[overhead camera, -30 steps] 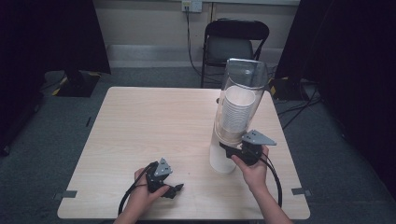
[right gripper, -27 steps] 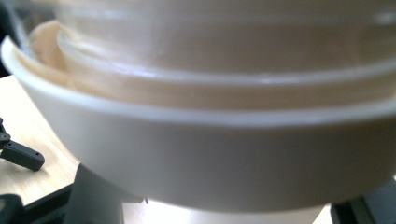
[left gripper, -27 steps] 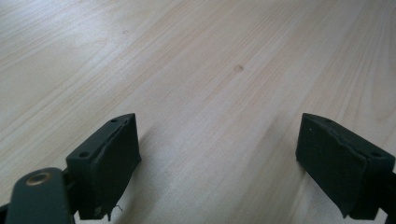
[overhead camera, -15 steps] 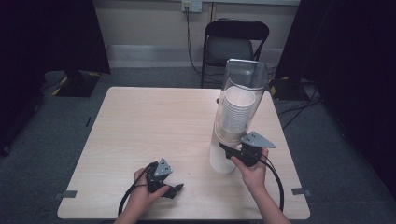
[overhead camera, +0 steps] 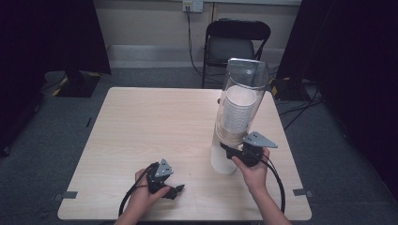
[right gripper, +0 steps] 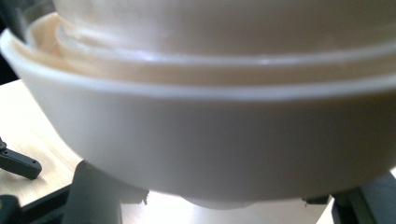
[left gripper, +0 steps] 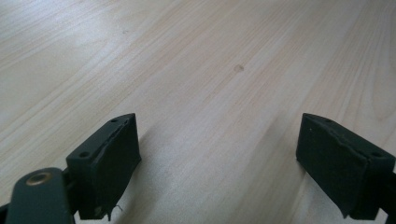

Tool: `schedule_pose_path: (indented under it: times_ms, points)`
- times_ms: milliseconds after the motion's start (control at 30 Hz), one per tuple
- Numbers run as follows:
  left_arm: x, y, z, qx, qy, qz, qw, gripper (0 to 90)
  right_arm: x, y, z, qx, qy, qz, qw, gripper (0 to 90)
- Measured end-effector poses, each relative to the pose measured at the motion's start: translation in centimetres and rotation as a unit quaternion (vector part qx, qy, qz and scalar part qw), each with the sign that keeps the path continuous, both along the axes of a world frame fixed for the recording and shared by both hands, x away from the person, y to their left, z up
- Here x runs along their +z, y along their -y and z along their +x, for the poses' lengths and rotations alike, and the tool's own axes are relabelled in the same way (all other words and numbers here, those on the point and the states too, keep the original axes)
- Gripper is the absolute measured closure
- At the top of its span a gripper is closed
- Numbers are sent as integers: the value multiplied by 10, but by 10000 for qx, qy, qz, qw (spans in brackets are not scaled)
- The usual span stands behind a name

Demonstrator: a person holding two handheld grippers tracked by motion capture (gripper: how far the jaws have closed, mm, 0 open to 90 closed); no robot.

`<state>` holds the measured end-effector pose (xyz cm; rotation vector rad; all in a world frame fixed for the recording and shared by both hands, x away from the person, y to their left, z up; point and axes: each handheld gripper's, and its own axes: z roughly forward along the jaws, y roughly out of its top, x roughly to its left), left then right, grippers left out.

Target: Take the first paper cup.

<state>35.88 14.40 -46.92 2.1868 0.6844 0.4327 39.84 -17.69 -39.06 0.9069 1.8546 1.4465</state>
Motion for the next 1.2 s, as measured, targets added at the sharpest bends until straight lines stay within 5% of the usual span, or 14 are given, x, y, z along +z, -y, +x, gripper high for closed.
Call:
schedule_pose_path:
  times_ms: [233,500,1000,1067,1100,1200]
  points:
    - [0,0,0,-3,-9,-5,10000,129,6,0,-1,-199,53,71,9998,188]
    - [0,0,0,-3,-7,-6,10000,129,10,-3,0,-31,96,128,9999,311]
    - [0,0,0,-1,-5,-1,10000,129,1,-2,-2,-34,311,149,9994,333]
    - [0,0,0,0,-7,-6,10000,129,-2,-2,0,8,137,132,9998,346]
    - [0,0,0,-3,-9,-4,10000,129,-10,-2,3,-54,-124,-232,9996,364]
    - [0,1,0,8,-39,-38,10000,129,-55,6,3,-82,-834,-281,9961,367]
